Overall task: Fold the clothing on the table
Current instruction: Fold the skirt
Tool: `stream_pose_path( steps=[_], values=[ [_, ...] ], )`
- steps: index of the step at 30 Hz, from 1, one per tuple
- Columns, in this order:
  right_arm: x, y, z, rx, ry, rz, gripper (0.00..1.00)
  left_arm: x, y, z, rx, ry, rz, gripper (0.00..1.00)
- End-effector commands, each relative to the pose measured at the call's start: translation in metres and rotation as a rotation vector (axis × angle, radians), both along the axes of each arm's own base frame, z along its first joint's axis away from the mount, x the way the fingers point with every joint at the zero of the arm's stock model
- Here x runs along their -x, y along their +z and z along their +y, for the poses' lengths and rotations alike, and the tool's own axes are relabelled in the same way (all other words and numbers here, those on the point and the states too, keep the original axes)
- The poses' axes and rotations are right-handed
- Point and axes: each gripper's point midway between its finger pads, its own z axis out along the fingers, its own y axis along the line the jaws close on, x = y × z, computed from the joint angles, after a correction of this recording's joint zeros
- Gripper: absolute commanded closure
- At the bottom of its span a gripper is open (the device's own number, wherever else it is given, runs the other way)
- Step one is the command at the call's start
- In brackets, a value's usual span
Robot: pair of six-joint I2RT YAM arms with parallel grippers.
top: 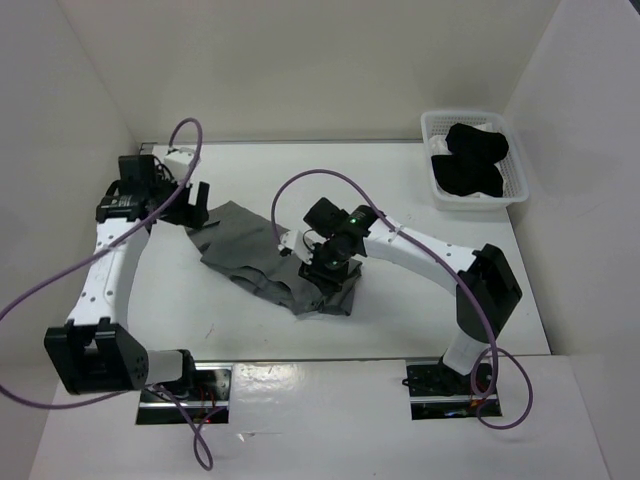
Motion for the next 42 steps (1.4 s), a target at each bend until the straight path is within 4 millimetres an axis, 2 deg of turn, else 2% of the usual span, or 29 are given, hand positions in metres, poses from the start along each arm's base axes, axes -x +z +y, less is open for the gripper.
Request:
stream_pose_path(
  steps=[1, 4, 5, 6, 8, 11, 12, 14, 15, 17, 18, 20, 24, 27, 31, 36, 41, 42],
  values=[
    [-0.011, 0.017, 0.004, -0.045, -0.021, -0.085, 0.53, 0.016, 0.015, 0.029, -0.057, 0.086, -0.043, 0.07],
    [-0.014, 0.017, 0.005, -0.046, -0.024, -0.097, 0.53, 0.019, 0.014, 0.033, -0.035, 0.112, -0.041, 0.01],
    [-0.020, 0.017, 0.007, -0.039, -0.042, -0.117, 0.53, 0.016, 0.017, 0.030, -0.022, 0.098, -0.058, 0.01],
    [-0.020, 0.017, 0.007, -0.039, -0.042, -0.117, 0.53, 0.014, 0.011, 0.026, 0.005, 0.094, -0.037, 0.01],
    [-0.032, 0.014, 0.007, -0.022, -0.089, -0.154, 0.53, 0.001, 0.008, 0.010, 0.069, 0.057, -0.016, 0.01],
    [-0.045, 0.007, 0.005, 0.008, -0.153, -0.190, 0.52, -0.012, -0.023, -0.004, 0.103, 0.036, 0.088, 0.01],
    [-0.050, 0.012, 0.008, -0.003, -0.171, -0.208, 0.52, -0.015, -0.027, -0.006, 0.120, 0.039, 0.096, 0.01],
    [-0.057, 0.007, 0.013, -0.002, -0.214, -0.210, 0.52, -0.022, -0.026, -0.007, 0.138, 0.045, 0.078, 0.01],
    [-0.064, 0.007, 0.014, 0.002, -0.266, -0.226, 0.45, -0.026, -0.031, -0.006, 0.137, 0.057, 0.074, 0.01],
    [-0.070, 0.003, 0.017, 0.009, -0.304, -0.225, 0.44, -0.031, -0.032, -0.014, 0.133, 0.045, 0.065, 0.01],
    [-0.074, -0.001, 0.020, 0.019, -0.326, -0.221, 0.34, -0.034, -0.040, -0.016, 0.132, 0.050, 0.083, 0.01],
    [-0.080, 0.000, 0.030, -0.002, -0.371, -0.208, 0.27, -0.038, -0.052, -0.022, 0.110, 0.041, 0.106, 0.01],
    [-0.078, -0.013, 0.045, -0.015, -0.399, -0.126, 0.18, -0.048, -0.067, -0.020, 0.060, 0.050, 0.130, 0.00],
    [-0.071, -0.023, 0.047, -0.003, -0.416, -0.073, 0.11, -0.051, -0.077, -0.014, 0.035, 0.073, 0.148, 0.00],
    [-0.063, -0.036, 0.042, 0.031, -0.428, -0.035, 0.08, -0.051, -0.094, -0.008, 0.009, 0.106, 0.191, 0.00],
    [-0.058, -0.046, 0.036, 0.052, -0.428, -0.023, 0.01, -0.053, -0.101, 0.000, -0.023, 0.143, 0.219, 0.00],
    [-0.050, -0.057, 0.029, 0.087, -0.423, 0.006, 0.01, -0.052, -0.113, 0.000, -0.088, 0.157, 0.249, 0.00],
    [-0.049, -0.061, 0.029, 0.095, -0.423, 0.010, 0.01, -0.052, -0.121, 0.005, -0.111, 0.172, 0.270, 0.00]
  ],
)
